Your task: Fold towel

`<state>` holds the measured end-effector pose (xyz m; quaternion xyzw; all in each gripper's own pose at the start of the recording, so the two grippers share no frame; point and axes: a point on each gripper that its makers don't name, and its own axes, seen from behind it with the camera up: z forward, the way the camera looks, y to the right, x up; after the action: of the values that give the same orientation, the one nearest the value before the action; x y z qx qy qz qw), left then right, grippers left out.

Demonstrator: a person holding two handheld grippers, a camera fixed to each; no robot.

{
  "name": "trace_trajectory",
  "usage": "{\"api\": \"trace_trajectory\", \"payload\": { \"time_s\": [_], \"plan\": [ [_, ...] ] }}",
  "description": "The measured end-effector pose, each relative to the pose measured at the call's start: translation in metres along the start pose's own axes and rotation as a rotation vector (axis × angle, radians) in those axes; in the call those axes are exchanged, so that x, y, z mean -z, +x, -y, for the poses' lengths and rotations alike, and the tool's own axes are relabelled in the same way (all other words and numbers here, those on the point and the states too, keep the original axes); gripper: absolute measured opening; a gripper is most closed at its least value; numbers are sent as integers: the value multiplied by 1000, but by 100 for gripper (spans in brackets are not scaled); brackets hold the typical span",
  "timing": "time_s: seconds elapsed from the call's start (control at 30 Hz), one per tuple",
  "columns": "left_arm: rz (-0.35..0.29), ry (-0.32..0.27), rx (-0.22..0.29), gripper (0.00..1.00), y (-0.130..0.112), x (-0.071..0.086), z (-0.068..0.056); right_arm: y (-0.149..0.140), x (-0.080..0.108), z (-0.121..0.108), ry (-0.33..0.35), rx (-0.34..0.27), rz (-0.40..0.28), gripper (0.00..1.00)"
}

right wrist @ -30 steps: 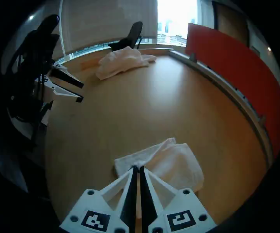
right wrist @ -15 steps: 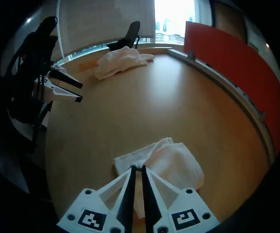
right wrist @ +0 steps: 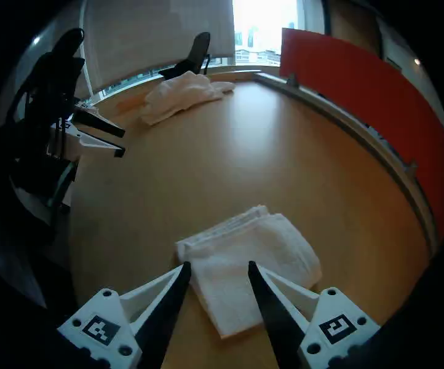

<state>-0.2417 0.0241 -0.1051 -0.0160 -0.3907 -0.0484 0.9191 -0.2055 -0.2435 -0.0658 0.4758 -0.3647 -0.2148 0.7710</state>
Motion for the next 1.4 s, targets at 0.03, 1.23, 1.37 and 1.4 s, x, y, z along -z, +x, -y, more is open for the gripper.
{"api": "trace_trajectory", "payload": {
  "time_s": [0.03, 1.23, 1.37, 1.4],
  "plan": [
    [0, 0, 0, 96, 0, 0, 0, -2, 1, -1, -4, -6, 2, 71],
    [3, 10, -6, 95, -1, 2, -1, -105, 5, -5, -75, -122, 140, 65],
    [2, 10, -3, 95, -1, 2, 0, -107, 2, -5, -80, -131, 144, 58],
    [2, 10, -3, 95, -1, 2, 0, -107, 2, -5, -81, -132, 145, 56]
  ]
}}
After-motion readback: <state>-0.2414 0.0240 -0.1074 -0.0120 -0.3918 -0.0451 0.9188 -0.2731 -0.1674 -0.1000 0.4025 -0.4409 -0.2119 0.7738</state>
